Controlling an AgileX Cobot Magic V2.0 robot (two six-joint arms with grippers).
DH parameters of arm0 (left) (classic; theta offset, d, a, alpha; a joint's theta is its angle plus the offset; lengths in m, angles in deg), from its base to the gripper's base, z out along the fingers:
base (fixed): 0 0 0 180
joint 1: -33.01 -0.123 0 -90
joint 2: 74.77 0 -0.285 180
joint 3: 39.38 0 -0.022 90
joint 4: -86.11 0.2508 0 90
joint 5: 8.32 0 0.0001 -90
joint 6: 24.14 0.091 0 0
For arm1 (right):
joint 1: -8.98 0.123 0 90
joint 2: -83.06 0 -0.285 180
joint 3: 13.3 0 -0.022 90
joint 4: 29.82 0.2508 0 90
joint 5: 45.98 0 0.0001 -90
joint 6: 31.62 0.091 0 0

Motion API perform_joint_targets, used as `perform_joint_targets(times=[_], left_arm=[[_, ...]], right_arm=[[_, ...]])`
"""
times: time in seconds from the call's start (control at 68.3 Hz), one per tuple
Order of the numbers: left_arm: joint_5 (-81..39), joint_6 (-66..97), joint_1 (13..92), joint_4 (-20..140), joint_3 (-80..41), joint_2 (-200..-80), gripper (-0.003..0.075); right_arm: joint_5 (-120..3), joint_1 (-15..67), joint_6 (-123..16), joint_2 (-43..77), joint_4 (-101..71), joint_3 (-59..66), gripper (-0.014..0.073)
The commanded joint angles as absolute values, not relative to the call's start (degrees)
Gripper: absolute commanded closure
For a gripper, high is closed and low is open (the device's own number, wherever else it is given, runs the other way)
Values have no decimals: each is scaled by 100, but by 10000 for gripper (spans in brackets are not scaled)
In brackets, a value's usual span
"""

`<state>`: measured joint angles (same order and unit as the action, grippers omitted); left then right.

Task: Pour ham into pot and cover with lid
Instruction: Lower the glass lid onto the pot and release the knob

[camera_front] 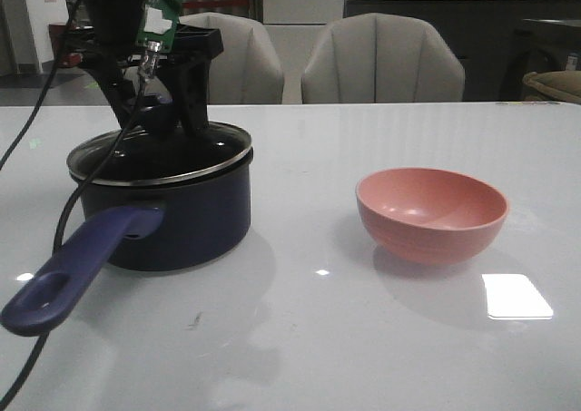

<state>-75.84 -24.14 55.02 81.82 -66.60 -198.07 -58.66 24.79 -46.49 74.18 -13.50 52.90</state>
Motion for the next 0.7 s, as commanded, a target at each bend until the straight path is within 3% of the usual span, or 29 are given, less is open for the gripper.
perform_joint_targets(times=[0.0,0.234,0.293,0.688], left_arm=[[-7523,-2414,5529,8125,-6815,-19570,415],[-7420,-2414,5529,8171,-6815,-19570,132],[-7420,-2414,5529,8194,-6848,-19570,99],[-7926,-2414,5433,8509,-7466,-19187,95]], right_arm=[[-5458,2476,-4697,7362,-1354,5158,447],[-5458,2476,-4697,7362,-1354,5158,447],[-5458,2476,-4697,7362,-1354,5158,447],[-5458,2476,-4697,7362,-1354,5158,447]])
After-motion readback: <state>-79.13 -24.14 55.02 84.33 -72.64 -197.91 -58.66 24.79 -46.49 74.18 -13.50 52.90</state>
